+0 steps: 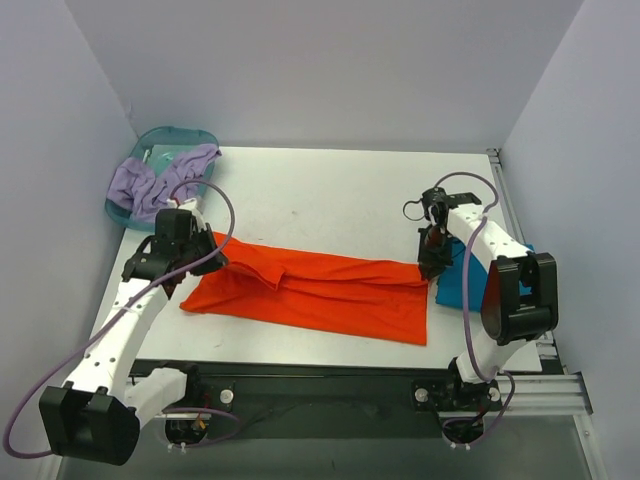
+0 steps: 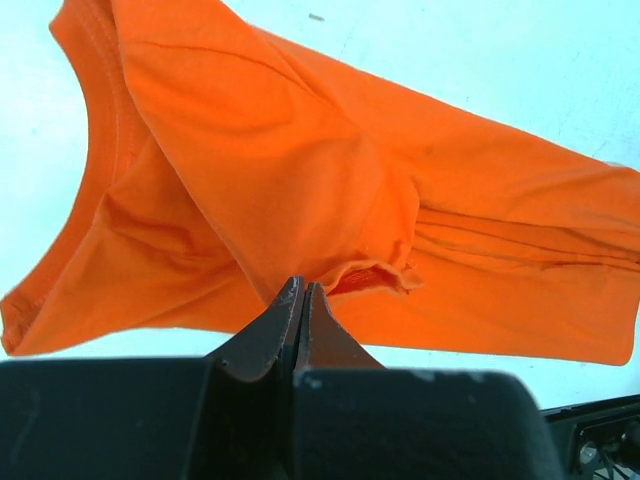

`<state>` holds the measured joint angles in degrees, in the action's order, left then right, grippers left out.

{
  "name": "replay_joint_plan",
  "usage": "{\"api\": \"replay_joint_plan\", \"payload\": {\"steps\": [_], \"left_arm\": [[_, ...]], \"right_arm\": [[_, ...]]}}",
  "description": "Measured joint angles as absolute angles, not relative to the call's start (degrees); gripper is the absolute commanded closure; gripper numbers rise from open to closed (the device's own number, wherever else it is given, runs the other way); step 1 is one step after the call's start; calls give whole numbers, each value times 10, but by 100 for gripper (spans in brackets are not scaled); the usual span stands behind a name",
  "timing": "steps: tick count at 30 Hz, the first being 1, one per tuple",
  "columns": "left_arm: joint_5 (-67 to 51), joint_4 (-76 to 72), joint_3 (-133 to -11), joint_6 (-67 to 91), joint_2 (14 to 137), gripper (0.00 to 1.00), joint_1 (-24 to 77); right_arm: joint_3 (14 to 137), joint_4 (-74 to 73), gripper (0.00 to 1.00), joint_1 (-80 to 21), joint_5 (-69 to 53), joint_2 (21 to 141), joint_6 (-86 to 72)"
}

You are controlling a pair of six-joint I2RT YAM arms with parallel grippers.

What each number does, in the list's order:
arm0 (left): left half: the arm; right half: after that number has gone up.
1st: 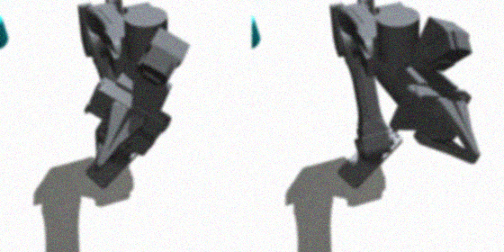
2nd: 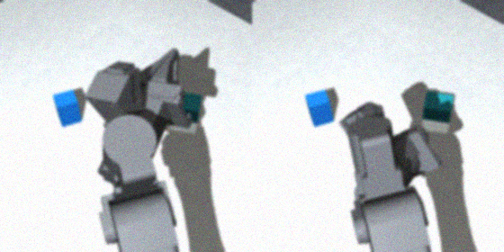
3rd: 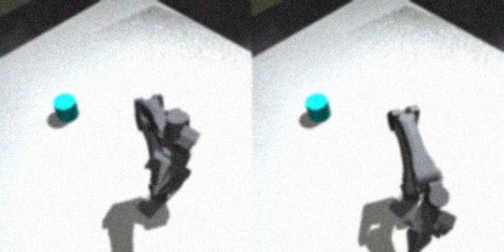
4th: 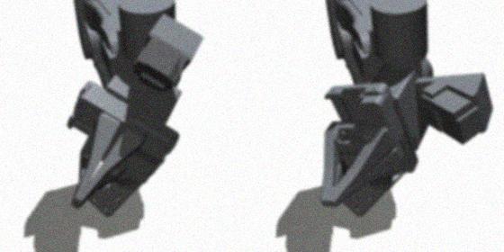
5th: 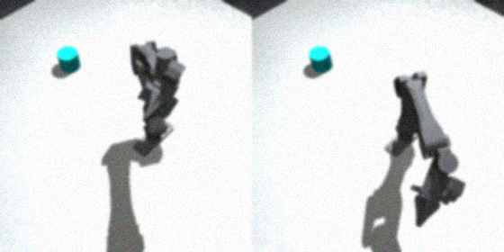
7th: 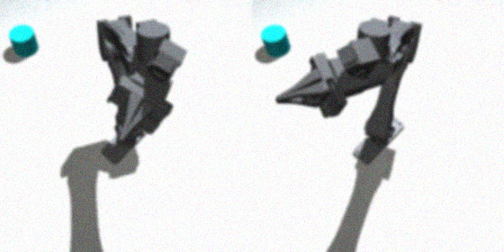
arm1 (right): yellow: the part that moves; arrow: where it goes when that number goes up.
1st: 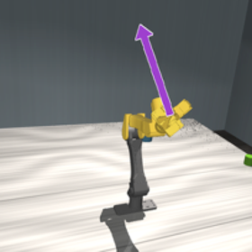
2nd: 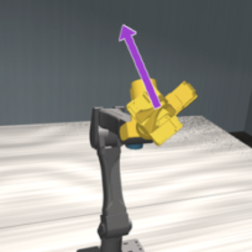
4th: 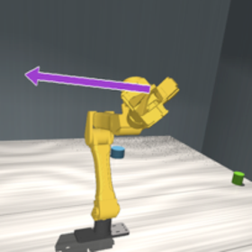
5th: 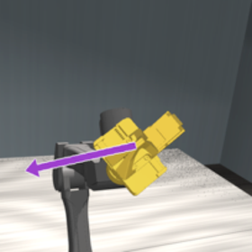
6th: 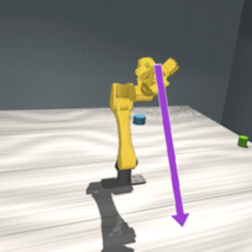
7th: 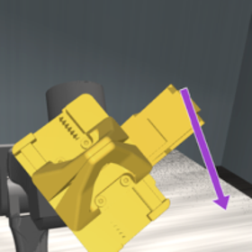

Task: Fold and stack the t-shirts
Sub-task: Fold the other side of the tshirt into a rectangle

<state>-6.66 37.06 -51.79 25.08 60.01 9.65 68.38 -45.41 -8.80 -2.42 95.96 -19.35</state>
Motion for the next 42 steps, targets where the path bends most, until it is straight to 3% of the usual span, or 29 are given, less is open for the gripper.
{"api": "replay_joint_plan", "payload": {"steps": [14,15,18,19,22,30,42], "left_arm": [[-48,430,-471,309,541,100,96],[-48,432,-468,313,540,89,96],[-52,444,-458,324,537,60,96],[-55,449,-455,329,536,58,96],[-65,466,-450,343,523,53,96],[-76,472,-450,365,514,51,91],[-58,379,-536,348,717,48,1]], "right_arm": [[649,-454,100,-91,-24,951,-196],[647,-454,100,-91,-24,951,-196],[641,-454,75,-91,-24,951,-201],[640,-455,64,-91,-23,951,-203],[636,-456,54,-95,-22,948,-205],[662,-464,52,-121,-27,937,-205],[736,-451,54,-140,-71,1011,-188]]}}
